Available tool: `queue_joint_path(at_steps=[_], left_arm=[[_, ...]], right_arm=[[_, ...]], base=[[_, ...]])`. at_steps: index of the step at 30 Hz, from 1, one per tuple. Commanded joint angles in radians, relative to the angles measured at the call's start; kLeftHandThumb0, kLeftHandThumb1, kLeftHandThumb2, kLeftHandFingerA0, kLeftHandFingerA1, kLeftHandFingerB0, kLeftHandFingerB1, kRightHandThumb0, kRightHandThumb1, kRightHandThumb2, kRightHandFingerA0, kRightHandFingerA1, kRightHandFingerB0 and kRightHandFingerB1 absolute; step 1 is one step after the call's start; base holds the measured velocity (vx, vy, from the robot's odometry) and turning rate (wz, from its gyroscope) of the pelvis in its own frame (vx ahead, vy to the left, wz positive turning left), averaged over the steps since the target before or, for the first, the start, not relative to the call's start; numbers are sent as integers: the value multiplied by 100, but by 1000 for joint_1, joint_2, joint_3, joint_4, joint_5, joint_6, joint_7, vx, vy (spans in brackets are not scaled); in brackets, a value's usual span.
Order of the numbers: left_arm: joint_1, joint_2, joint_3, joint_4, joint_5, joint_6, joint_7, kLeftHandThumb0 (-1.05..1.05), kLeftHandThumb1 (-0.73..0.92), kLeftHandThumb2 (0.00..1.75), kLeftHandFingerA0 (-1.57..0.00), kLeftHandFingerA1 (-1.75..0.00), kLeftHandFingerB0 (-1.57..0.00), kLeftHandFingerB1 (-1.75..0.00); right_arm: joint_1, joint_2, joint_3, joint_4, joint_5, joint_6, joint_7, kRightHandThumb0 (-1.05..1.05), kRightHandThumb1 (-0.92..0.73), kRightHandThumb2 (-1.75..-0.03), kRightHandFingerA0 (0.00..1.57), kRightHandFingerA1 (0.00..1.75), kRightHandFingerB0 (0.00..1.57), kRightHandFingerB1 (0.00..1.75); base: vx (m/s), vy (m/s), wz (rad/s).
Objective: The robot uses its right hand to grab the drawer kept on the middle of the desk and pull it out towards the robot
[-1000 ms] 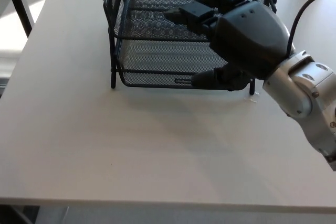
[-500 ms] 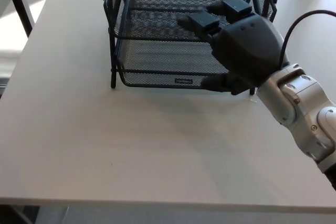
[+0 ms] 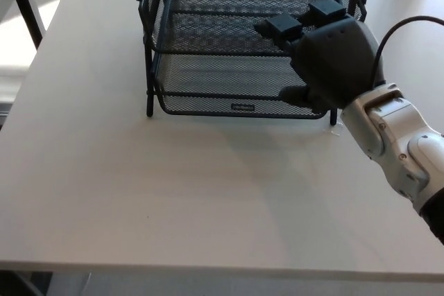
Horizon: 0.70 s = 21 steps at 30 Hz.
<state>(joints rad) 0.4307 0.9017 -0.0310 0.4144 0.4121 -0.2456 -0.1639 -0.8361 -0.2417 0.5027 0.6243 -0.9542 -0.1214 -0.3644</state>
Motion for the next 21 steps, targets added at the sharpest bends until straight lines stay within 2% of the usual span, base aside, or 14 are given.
queue_joint_path(at_steps=[1,2,4,5,6,8,9,10,21], left_arm=[[11,7,13,2,15,-18,23,-32,65,59,-66,-89,-68,-67],[1,4,10,11,12,-10,15,-33,64,59,-66,-89,-68,-67],[-5,6,9,13,11,-6,10,-33,64,59,-66,-89,-68,-67],[-2,5,12,12,8,-12,15,-34,62,58,-66,-90,-68,-67],[12,9,22,-11,4,-5,11,-34,63,58,-66,-89,-67,-64],[18,11,26,-22,3,0,8,-34,63,58,-66,-89,-67,-64],[26,11,31,-31,3,1,12,-33,63,58,-66,-88,-67,-65],[34,10,38,-44,-1,8,9,-34,63,58,-66,-87,-67,-64],[3,2,25,7,2,-31,24,-34,61,58,-66,-89,-70,-67]], right_arm=[[-137,2,56,225,-124,51,-414,-54,-40,-81,88,100,38,61],[-142,-5,58,222,-122,39,-407,-51,-54,-56,95,99,43,57],[-147,-8,62,230,-118,34,-414,-51,-54,-56,95,99,43,57],[-151,-10,64,236,-114,20,-422,-52,-55,-57,100,101,51,58],[-152,-13,70,234,-115,11,-427,-51,-59,-58,97,117,66,58],[-156,-13,76,241,-113,9,-435,-51,-59,-58,97,117,66,58],[-155,-9,78,239,-107,5,-423,-51,-58,-57,92,126,85,63],[-158,-10,84,242,-109,4,-425,-52,-57,-57,91,129,90,64],[-158,-10,117,264,-122,-3,-540,-51,-55,-57,97,117,89,62]], base=[[0,0,0],[0,0,0],[0,0,0],[0,0,0],[0,0,0],[0,0,0],[0,0,0],[0,0,0],[0,0,0]])
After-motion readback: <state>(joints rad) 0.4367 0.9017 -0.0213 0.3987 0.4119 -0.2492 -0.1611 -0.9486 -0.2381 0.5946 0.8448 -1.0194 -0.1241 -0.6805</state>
